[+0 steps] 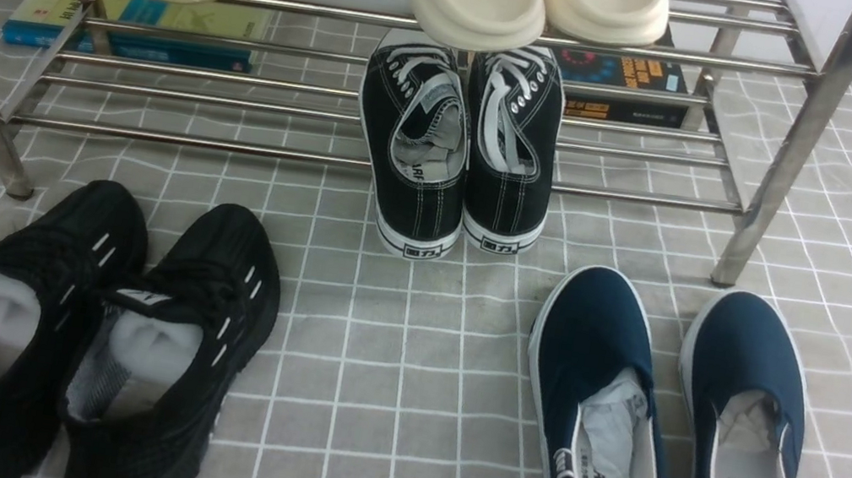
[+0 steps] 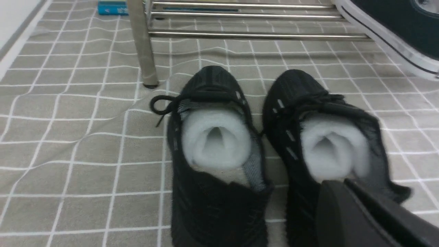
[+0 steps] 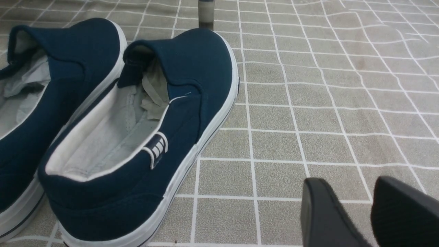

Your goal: Take the shoes off the shelf with your hand from the grey coffee tablecloth.

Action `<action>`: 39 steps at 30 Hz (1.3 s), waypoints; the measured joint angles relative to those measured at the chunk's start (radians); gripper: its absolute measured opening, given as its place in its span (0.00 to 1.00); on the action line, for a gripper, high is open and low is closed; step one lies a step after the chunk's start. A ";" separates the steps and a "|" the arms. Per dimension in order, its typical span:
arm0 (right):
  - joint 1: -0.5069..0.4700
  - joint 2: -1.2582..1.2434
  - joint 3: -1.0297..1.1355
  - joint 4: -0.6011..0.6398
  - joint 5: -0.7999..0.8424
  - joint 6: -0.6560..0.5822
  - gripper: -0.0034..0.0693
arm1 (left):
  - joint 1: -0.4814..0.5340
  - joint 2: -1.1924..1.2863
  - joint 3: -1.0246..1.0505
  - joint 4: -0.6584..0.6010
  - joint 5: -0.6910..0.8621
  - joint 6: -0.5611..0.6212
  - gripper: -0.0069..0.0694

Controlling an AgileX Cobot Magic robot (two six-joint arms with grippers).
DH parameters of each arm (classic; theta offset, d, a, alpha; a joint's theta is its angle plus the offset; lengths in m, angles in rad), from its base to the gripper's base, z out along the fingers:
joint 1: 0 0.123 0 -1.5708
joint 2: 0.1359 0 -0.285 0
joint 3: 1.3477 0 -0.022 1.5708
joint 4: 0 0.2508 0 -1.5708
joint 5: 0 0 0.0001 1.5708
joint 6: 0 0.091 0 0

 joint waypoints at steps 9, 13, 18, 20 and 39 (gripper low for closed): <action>0.000 0.000 0.000 0.000 0.001 0.000 0.38 | 0.076 -0.043 0.185 0.038 -0.078 -0.075 0.14; 0.000 0.000 0.000 -0.001 0.001 0.000 0.38 | 0.076 -0.043 0.189 0.041 -0.098 -0.080 0.15; 0.000 0.000 0.000 0.000 0.001 0.000 0.38 | 0.076 -0.043 0.189 0.041 -0.099 -0.081 0.16; 0.000 0.000 0.000 0.000 0.001 0.000 0.38 | 0.076 -0.043 0.189 0.041 -0.099 -0.081 0.16; 0.000 0.000 0.000 -0.001 0.001 0.000 0.38 | 0.076 -0.043 0.190 0.041 -0.102 -0.082 0.19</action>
